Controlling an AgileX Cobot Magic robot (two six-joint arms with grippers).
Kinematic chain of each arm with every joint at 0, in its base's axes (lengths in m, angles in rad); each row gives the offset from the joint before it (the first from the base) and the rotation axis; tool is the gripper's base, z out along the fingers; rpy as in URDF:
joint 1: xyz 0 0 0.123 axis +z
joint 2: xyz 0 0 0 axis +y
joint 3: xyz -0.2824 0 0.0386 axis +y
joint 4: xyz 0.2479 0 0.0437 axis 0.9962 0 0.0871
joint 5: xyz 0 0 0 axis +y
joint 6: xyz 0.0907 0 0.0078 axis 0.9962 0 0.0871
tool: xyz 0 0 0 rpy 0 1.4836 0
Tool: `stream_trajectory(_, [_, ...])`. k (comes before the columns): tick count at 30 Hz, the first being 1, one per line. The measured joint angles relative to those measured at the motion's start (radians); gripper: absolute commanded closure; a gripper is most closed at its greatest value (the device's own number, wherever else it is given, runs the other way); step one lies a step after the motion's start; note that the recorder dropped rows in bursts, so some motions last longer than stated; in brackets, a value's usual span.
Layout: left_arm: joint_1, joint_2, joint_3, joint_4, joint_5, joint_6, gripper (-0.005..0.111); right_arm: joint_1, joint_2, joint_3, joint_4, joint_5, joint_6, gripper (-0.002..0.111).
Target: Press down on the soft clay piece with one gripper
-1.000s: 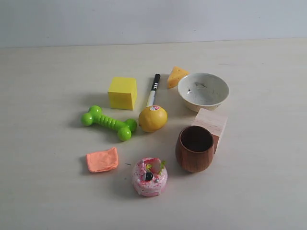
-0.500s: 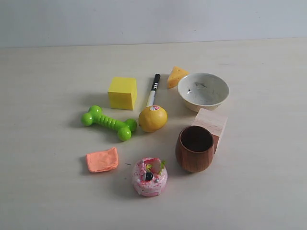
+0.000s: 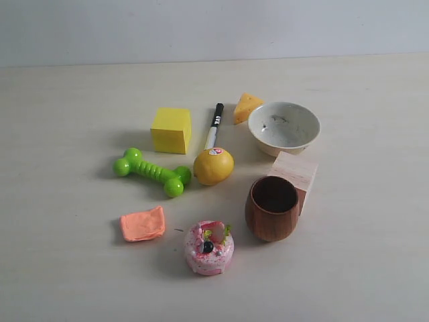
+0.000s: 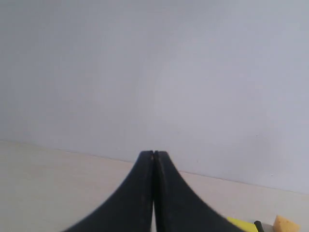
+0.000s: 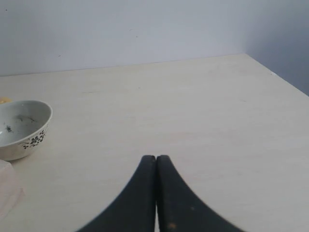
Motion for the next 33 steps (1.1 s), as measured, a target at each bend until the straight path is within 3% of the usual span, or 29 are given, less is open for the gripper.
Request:
stream_trajectory(4, [-0.019,0.150,-0.145,0.000,0.084,0.037,0.107,0.000,0.000,0.000,0.000,0.000,0.000,0.108])
stream_trajectory(9, [-0.119,0.363,-0.329,-0.036,0.209,0.101,0.107,0.000,0.000,0.000,0.000,0.000,0.000,0.108])
stream_trajectory(16, [-0.283,0.687,-0.575,-0.272,0.431,0.495,0.107,0.000,0.000,0.000,0.000,0.000,0.000,0.108])
stream_trajectory(19, [-0.299,0.845,-0.680,-0.381,0.602,0.692,0.107,0.000,0.000,0.000,0.000,0.000,0.000,0.108])
stream_trajectory(21, [-0.302,1.010,-0.773,-0.437,0.796,0.795,0.107,0.000,0.000,0.000,0.000,0.000,0.000,0.108])
stream_trajectory(23, [-0.302,1.129,-0.822,-0.460,0.907,0.830,0.107,0.000,0.000,0.000,0.000,0.000,0.000,0.108])
stream_trajectory(28, [-0.302,1.280,-0.841,-0.590,0.876,0.843,0.107,0.000,0.000,0.000,0.000,0.000,0.000,0.108])
stream_trajectory(33, [-0.302,1.287,-0.841,-0.622,0.813,0.851,0.107,0.000,0.000,0.000,0.000,0.000,0.000,0.108])
